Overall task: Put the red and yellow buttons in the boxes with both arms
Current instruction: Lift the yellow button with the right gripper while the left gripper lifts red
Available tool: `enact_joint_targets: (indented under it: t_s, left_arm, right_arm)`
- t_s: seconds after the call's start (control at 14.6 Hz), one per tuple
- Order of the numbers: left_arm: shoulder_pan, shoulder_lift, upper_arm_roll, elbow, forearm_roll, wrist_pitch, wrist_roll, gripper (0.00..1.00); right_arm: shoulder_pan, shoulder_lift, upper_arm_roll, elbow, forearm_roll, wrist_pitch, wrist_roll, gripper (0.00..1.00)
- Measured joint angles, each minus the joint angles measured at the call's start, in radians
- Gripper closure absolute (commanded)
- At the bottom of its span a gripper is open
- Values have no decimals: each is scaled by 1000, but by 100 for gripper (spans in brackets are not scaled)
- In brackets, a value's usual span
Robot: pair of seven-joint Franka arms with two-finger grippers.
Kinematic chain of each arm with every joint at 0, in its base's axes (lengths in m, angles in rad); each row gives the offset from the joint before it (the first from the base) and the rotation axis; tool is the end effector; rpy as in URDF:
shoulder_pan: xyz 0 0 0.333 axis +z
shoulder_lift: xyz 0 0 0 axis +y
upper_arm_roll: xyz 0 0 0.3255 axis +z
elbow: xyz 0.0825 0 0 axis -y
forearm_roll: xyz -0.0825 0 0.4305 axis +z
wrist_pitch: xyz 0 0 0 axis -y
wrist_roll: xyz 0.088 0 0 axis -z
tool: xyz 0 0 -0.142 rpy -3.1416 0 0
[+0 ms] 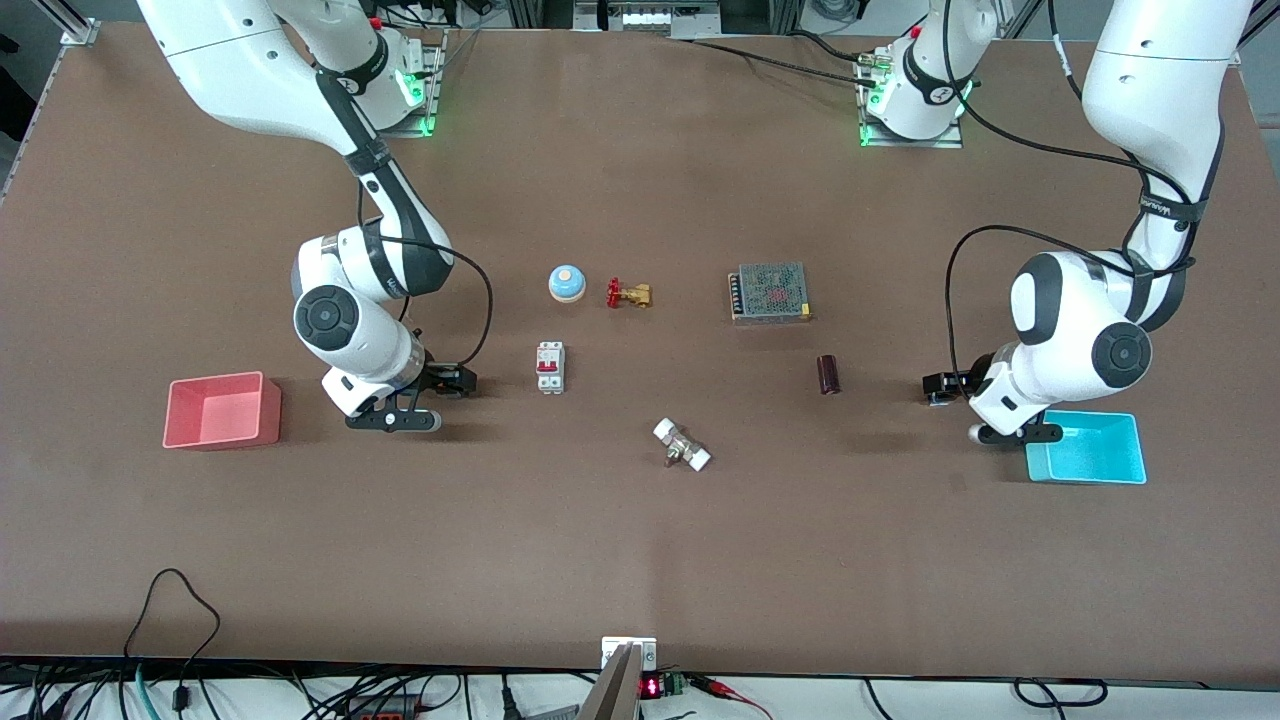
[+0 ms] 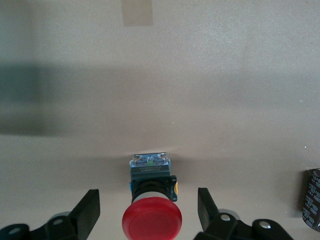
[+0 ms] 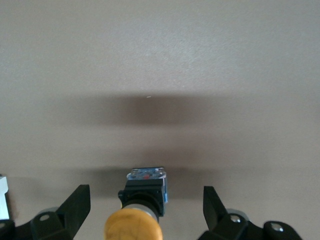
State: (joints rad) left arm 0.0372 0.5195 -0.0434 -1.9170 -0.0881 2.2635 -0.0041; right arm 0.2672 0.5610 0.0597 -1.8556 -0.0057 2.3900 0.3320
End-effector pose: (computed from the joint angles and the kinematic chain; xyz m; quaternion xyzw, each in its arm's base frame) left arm 0.6375 -0.0090 0.1457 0.9949 0.0318 -0.0865 0.0419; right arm 0.6391 0.2160 0.1535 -0.9998 0.0048 0.0166 0.0091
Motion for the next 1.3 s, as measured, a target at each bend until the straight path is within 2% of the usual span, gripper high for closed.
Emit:
enact_joint_targets:
  t_s: [0.07, 0.27, 0.41, 0.55, 0.75, 0.82, 0.96, 1.16, 1.3]
  left_arm:
    - [0, 0, 0, 0, 0, 0, 0, 35]
    - [0, 0, 0, -1, 0, 0, 0, 57]
    - [0, 0, 0, -1, 0, 0, 0, 73]
    - [0, 0, 0, -1, 0, 0, 0, 82]
    - [0, -13, 3, 6, 4, -7, 0, 84]
    - [1, -29, 5, 11, 6, -29, 0, 84]
    - [3, -85, 9, 29, 7, -116, 0, 84]
    - [15, -150, 40, 105, 10, -305, -1, 84]
    - [57, -139, 61, 175, 29, -378, 16, 84]
  right_arm:
    - [0, 1, 3, 0, 0, 0, 0, 5]
    - [0, 5, 6, -1, -6, 0, 0, 17]
    - [0, 7, 6, -4, -18, 0, 0, 30]
    - [0, 10, 6, -12, -29, 0, 0, 45]
    - [0, 11, 6, -17, -34, 0, 0, 63]
    - [0, 10, 6, -17, -34, 0, 0, 70]
    - [0, 10, 5, -17, -35, 0, 0, 78]
    - [-5, 8, 5, -14, -37, 3, -9, 80]
    - [-33, -9, 3, -1, -37, -1, -49, 80]
